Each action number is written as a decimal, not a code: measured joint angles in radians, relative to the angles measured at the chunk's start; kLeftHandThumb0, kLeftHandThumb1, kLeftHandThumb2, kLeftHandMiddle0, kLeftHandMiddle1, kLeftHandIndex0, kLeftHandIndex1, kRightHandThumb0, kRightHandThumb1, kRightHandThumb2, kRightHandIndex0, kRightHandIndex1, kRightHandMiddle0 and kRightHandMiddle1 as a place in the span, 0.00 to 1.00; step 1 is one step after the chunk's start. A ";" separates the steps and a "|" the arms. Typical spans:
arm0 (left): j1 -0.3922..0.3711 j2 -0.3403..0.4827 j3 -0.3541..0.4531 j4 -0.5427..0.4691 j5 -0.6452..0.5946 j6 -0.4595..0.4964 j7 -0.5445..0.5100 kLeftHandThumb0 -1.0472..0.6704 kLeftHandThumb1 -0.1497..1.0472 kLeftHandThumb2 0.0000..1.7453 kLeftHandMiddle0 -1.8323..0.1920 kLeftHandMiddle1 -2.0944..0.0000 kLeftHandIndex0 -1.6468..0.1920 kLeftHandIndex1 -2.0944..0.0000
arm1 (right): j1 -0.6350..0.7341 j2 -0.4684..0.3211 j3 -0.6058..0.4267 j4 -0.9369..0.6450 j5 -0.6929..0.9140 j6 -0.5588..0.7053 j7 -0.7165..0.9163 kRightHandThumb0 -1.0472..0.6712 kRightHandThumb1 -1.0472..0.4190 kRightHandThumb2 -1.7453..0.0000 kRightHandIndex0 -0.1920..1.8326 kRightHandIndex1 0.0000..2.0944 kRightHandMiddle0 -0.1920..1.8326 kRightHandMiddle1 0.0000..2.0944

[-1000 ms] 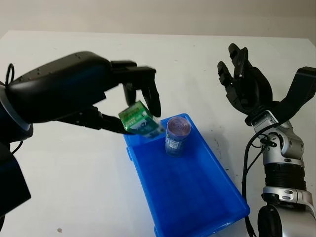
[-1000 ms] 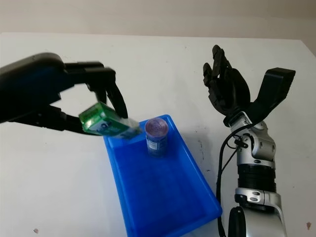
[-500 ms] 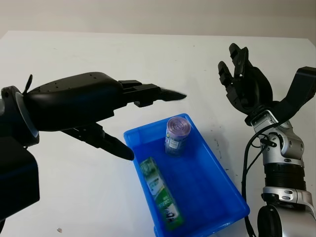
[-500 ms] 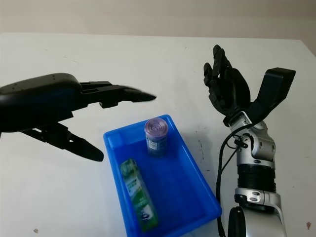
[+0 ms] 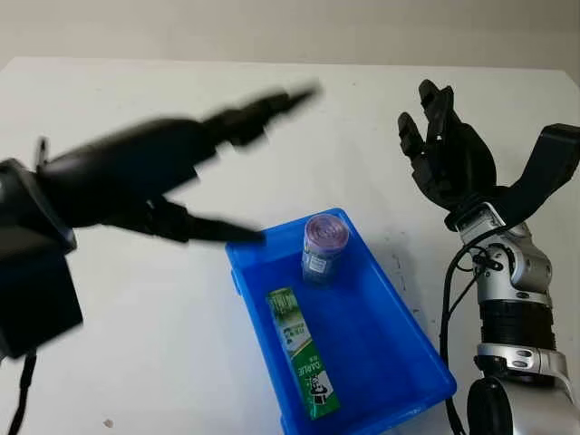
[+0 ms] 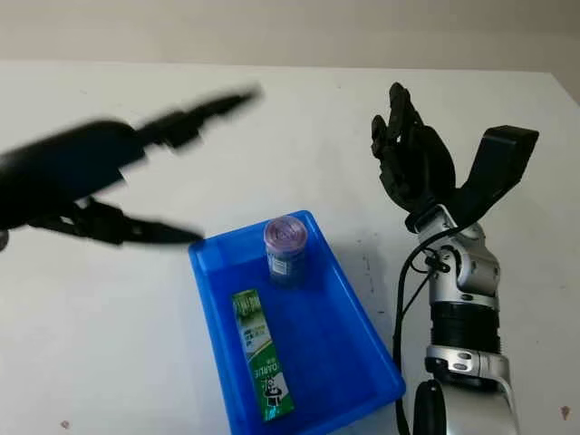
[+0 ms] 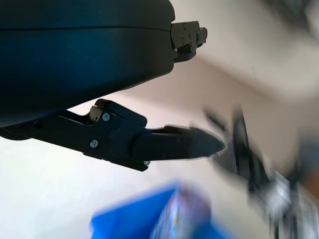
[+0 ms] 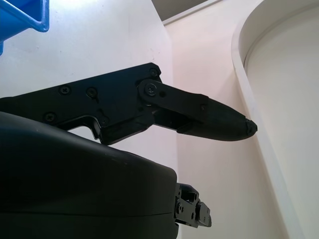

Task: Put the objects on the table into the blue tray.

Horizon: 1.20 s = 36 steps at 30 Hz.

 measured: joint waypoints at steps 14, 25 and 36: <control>0.089 -0.271 0.131 0.318 -0.140 -0.122 0.217 0.13 1.00 0.44 1.00 1.00 1.00 1.00 | 0.042 -0.029 0.064 -0.115 -0.116 -0.043 0.002 0.14 0.00 0.56 0.00 0.00 0.00 0.00; -0.014 -0.337 0.051 0.590 -0.119 -0.168 0.288 0.14 1.00 0.42 1.00 1.00 1.00 1.00 | 0.059 -0.035 0.087 -0.130 -0.189 -0.054 -0.018 0.15 0.00 0.54 0.00 0.00 0.00 0.00; -0.104 -0.360 0.026 0.705 -0.130 -0.186 0.302 0.14 1.00 0.41 1.00 1.00 1.00 1.00 | 0.062 -0.034 0.086 -0.037 -0.204 -0.094 -0.025 0.16 0.00 0.53 0.00 0.00 0.00 0.00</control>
